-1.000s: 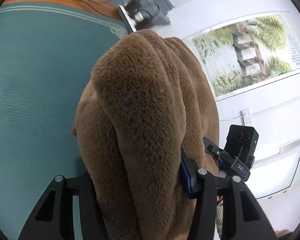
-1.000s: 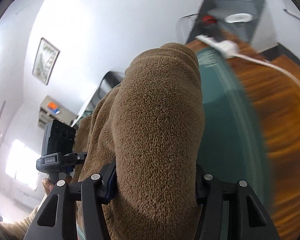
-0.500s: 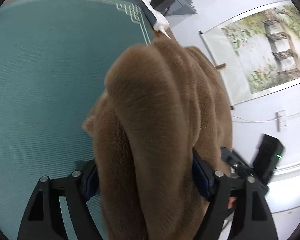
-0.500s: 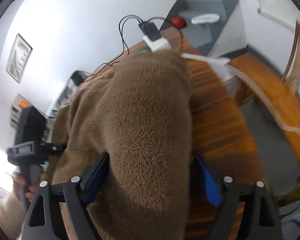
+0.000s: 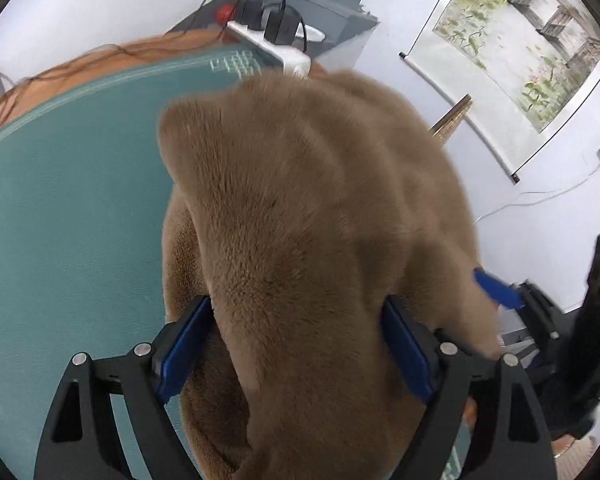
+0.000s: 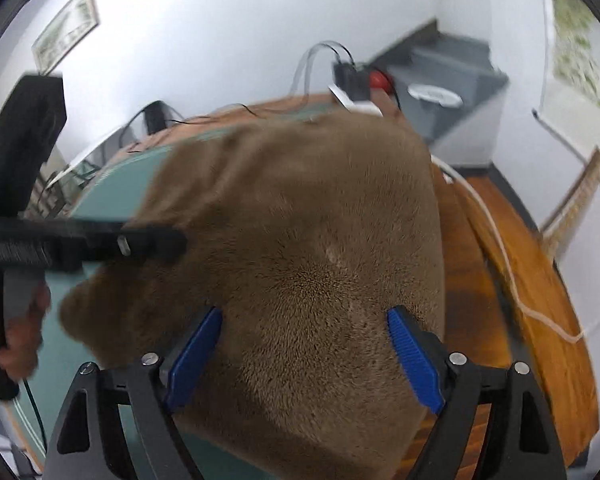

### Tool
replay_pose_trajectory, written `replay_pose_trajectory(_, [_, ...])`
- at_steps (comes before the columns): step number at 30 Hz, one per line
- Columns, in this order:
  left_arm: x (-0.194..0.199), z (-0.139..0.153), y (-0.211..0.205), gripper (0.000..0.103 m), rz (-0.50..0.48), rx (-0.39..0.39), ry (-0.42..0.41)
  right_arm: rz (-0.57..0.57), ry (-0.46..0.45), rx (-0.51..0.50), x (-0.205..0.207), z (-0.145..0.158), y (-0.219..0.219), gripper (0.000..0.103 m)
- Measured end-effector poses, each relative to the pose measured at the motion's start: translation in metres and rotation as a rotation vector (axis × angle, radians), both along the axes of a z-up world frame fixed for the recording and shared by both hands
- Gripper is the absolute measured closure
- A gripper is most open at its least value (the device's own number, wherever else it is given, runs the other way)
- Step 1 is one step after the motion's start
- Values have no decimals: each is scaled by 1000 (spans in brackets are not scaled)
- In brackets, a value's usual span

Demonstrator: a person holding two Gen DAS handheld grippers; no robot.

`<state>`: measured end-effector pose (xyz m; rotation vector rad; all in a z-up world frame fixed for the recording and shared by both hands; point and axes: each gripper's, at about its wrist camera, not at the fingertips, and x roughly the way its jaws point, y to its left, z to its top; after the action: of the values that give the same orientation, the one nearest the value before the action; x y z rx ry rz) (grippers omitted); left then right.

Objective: Fold towel

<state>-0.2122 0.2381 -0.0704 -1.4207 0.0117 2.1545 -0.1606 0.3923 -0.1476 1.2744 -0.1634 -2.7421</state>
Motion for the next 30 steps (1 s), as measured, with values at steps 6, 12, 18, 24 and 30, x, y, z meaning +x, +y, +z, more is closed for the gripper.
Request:
replay_pose_trajectory(6, [-8,-13,-8,5,32,-6,2,-23,-18,32,-12,-9,-1,7])
replay_pose_trajectory(12, [32,27,-19,2,72,-84,79,-125,-80,18,19,29,-7,1])
replay_pose_trajectory(18, [69,59,-20,1,107,-113,131,-236,-177,-6,85,47,-10,1])
replay_pose_trajectory(24, [92,103,-17,1,120,-138,215,-261,-208,94,113,63,-29,1])
replay_pose_trajectory(30, [118,127,-18,1,118,-177,277,-302,-138,131,124,99,-38,1])
